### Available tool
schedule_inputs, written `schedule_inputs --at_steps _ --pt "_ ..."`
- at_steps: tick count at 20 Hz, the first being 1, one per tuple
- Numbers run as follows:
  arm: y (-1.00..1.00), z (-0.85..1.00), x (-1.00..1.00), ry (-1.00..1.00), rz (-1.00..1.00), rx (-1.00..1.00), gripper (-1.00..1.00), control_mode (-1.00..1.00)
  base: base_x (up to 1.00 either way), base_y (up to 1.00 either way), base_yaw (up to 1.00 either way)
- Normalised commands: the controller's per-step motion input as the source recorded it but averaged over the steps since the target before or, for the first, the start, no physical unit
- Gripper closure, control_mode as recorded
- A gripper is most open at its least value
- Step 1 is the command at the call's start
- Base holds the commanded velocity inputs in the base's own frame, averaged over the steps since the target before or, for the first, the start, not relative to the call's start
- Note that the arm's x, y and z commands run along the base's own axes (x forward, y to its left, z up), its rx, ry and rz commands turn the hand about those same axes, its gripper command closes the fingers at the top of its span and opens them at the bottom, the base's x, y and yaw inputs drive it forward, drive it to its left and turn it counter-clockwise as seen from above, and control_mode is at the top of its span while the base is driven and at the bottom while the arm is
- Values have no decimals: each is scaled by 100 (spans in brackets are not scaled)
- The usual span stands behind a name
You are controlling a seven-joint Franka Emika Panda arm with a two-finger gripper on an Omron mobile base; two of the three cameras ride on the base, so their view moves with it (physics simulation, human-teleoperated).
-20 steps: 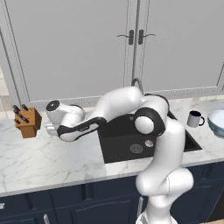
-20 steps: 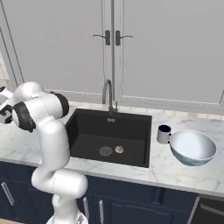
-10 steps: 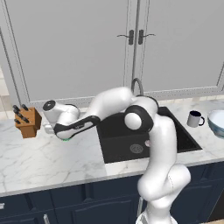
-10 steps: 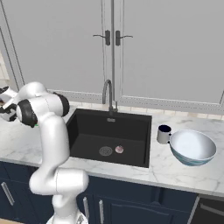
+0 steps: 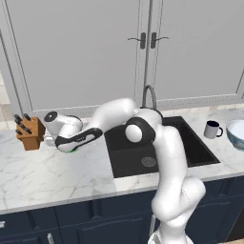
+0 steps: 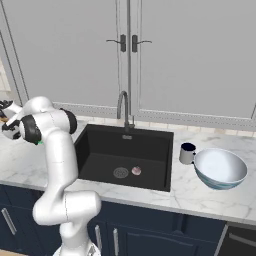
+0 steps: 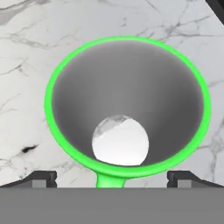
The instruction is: Clear the mugs and bowl far away from the sink.
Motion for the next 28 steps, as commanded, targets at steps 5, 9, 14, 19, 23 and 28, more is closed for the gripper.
schedule_inputs --at_steps 5,9,14,19,23,28 --pt "3 -14 16 1 -1 0 100 -100 0 0 0" --pt "-4 0 3 6 -3 0 100 -100 0 0 0" --pt "-42 8 -7 0 3 0 100 -100 0 0 0" --pt "-64 31 -60 -1 12 5 100 -100 0 0 0" --pt "-50 81 -62 -14 18 17 100 -100 0 0 0" --pt "-50 100 -63 -11 22 19 100 -100 0 0 0"
